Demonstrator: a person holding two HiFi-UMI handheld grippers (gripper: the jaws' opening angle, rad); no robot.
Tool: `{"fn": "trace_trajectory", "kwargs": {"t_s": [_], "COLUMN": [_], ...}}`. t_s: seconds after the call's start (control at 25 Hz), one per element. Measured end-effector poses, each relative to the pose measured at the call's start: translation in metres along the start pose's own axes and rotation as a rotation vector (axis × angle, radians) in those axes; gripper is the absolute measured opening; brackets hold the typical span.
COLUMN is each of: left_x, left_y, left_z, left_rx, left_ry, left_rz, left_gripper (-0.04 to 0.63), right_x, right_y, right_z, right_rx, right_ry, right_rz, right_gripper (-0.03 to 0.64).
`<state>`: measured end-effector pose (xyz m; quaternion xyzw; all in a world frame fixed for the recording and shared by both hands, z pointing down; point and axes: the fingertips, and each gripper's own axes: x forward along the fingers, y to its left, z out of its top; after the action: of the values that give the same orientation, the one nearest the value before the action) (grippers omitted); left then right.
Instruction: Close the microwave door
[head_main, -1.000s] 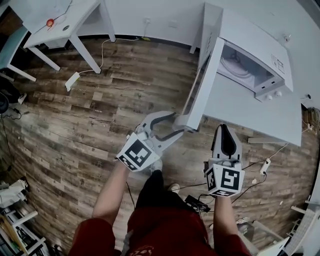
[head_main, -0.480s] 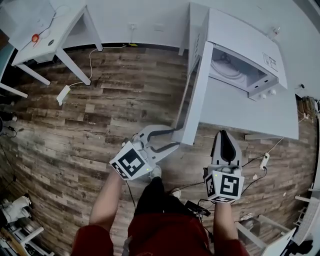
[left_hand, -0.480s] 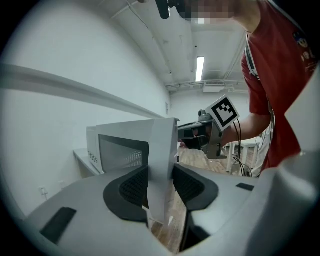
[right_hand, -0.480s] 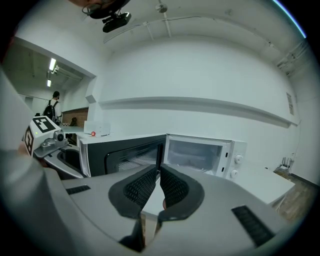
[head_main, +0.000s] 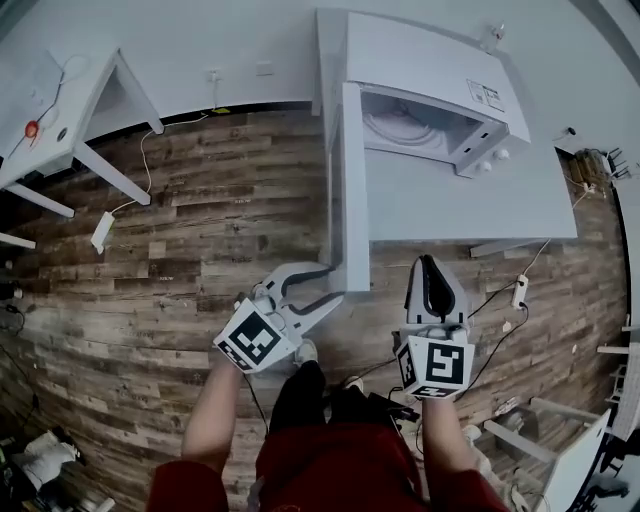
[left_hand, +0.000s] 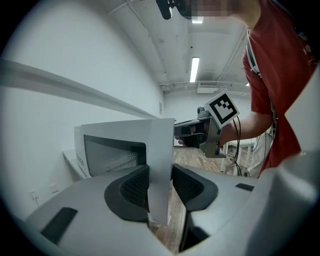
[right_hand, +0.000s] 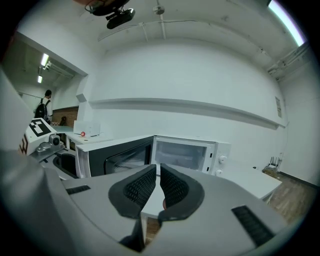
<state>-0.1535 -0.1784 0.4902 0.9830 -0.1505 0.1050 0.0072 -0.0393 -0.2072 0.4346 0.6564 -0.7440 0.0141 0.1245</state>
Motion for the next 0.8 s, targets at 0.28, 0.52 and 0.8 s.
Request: {"fn": "trace_trajectory", "kwargs": {"t_s": [0.28,0.52,0.8], "left_x": [0.03,0.067,0.11], "left_y": [-0.012,-0.022,-0.029], "left_z": [0.01,0.017,0.027], "left_rx": [0.019,-0.002,-0.009], "left_ry": [-0.026,-0.034,-0.031], "left_rz": [0.048,0.126,0.192], "left_gripper": [0.163,0.161,0.156], "right_x": [-0.018,-0.024,-0.01], "right_y": [-0.038,-0.071,-0.123], "right_z": [-0.001,-0.01,-0.016], "right_rx": [0.031,0.068,0.108], "right_ry": [-0.01,-0.023,-0.044], "right_rz": [-0.096,-0.132,-0.123], "right_gripper": [0.046,0.046,0.046]}}
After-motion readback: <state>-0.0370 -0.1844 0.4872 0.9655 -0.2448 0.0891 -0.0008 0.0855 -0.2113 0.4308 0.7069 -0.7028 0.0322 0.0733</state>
